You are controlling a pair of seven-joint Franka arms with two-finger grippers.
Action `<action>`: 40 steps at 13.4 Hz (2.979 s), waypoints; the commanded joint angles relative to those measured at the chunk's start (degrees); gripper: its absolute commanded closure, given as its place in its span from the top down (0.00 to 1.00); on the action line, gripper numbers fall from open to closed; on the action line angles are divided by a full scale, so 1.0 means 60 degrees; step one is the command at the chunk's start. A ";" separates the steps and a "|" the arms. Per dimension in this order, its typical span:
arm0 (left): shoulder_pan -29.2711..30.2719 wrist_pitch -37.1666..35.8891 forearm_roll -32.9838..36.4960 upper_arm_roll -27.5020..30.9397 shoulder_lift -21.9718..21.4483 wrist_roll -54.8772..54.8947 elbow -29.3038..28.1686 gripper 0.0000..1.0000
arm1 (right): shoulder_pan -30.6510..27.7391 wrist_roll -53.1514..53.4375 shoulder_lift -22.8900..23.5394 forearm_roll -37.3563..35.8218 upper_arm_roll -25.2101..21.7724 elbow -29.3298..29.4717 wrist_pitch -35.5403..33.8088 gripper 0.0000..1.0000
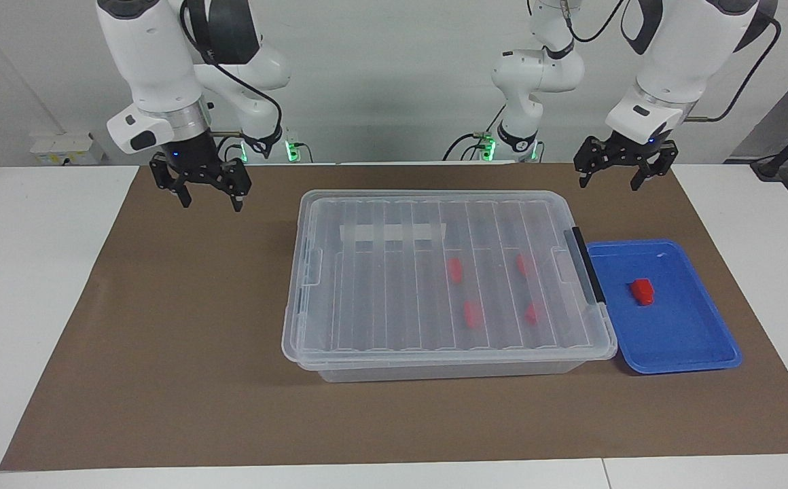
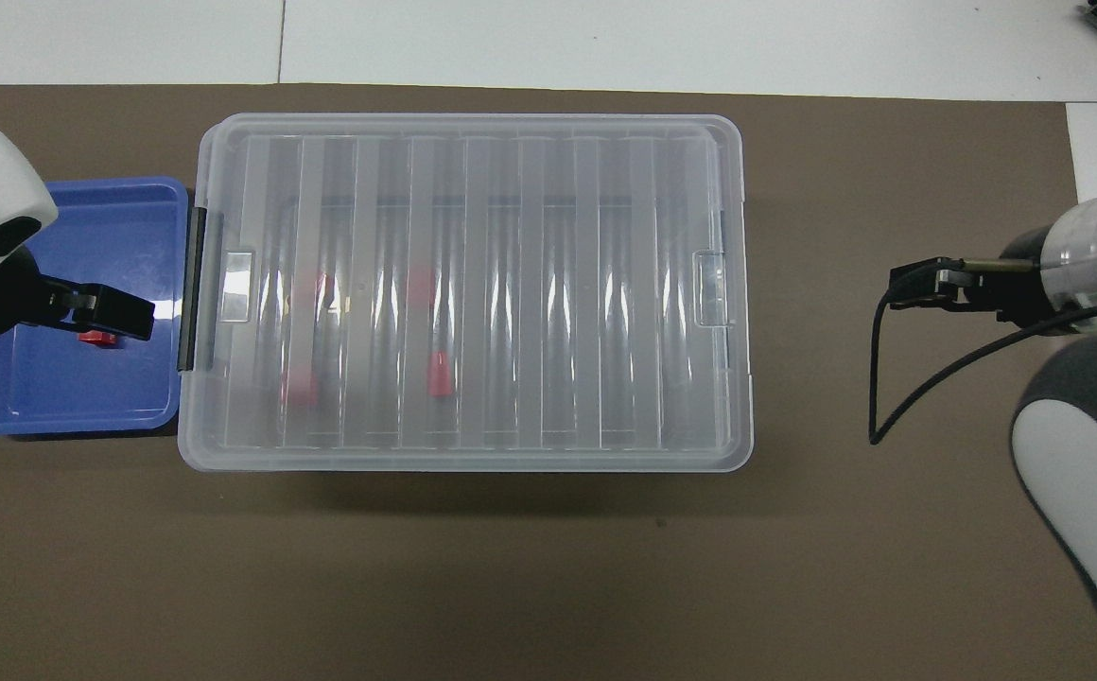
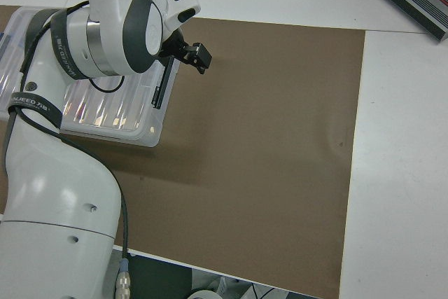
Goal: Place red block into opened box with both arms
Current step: 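Move the right gripper toward the edge of the clear lid, then grasp the clear lid edge with the right gripper, then slide the clear lid away from the left gripper with the right gripper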
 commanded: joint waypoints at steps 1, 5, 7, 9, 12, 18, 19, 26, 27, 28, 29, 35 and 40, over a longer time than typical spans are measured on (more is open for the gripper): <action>0.0033 0.0092 -0.0134 0.0025 -0.0266 -0.0016 -0.0302 1.00 | 0.0396 0.0384 0.0040 -0.0047 0.0025 -0.0447 0.0626 1.00; 0.0033 0.0092 -0.0134 0.0025 -0.0266 -0.0016 -0.0302 1.00 | 0.0764 0.0486 0.0538 -0.0165 0.0025 -0.0432 0.1182 1.00; 0.0033 0.0092 -0.0134 0.0025 -0.0266 -0.0016 -0.0302 1.00 | 0.0808 0.0691 0.0831 -0.0252 0.0025 -0.0403 0.1578 1.00; 0.0033 0.0092 -0.0134 0.0025 -0.0266 -0.0016 -0.0302 1.00 | 0.1113 0.0940 0.1021 -0.0370 0.0040 -0.0403 0.1784 1.00; 0.0033 0.0092 -0.0134 0.0025 -0.0266 -0.0016 -0.0302 1.00 | 0.1203 0.0926 0.1315 -0.0385 0.0039 -0.0432 0.2341 0.98; 0.0033 0.0092 -0.0134 0.0025 -0.0266 -0.0016 -0.0302 1.00 | 0.1394 0.0926 0.0965 -0.0385 0.0039 -0.1251 0.2326 0.95; 0.0033 0.0092 -0.0134 0.0025 -0.0266 -0.0031 -0.0302 1.00 | 0.1394 0.0883 0.0920 -0.0385 0.0039 -0.1354 0.2341 0.95; 0.0033 0.0092 -0.0134 0.0025 -0.0266 -0.0016 -0.0302 1.00 | 0.1394 0.0664 0.0584 -0.0501 0.0039 -0.1984 0.2253 0.95; 0.0033 0.0092 -0.0134 0.0025 -0.0266 -0.0016 -0.0302 1.00 | 0.1394 0.0619 0.0554 -0.0575 0.0039 -0.2014 0.2181 0.95; 0.0033 0.0092 -0.0134 0.0025 -0.0266 -0.0016 -0.0302 1.00 | 0.1379 0.0589 0.0525 -0.0590 0.0039 -0.2029 0.2035 0.95; 0.0033 0.0092 -0.0134 0.0025 -0.0266 -0.0016 -0.0302 1.00 | 0.1336 0.0444 0.0466 -0.0633 0.0039 -0.2058 0.1903 0.95; 0.0033 0.0077 -0.0134 0.0025 -0.0266 -0.0016 -0.0302 1.00 | 0.0868 -0.0507 0.0144 -0.0751 0.0025 -0.2468 0.1785 0.95; 0.0033 0.0092 -0.0134 0.0025 -0.0266 -0.0016 -0.0302 1.00 | 0.0034 -0.1941 -0.0003 -0.0751 0.0025 -0.2483 0.1376 0.95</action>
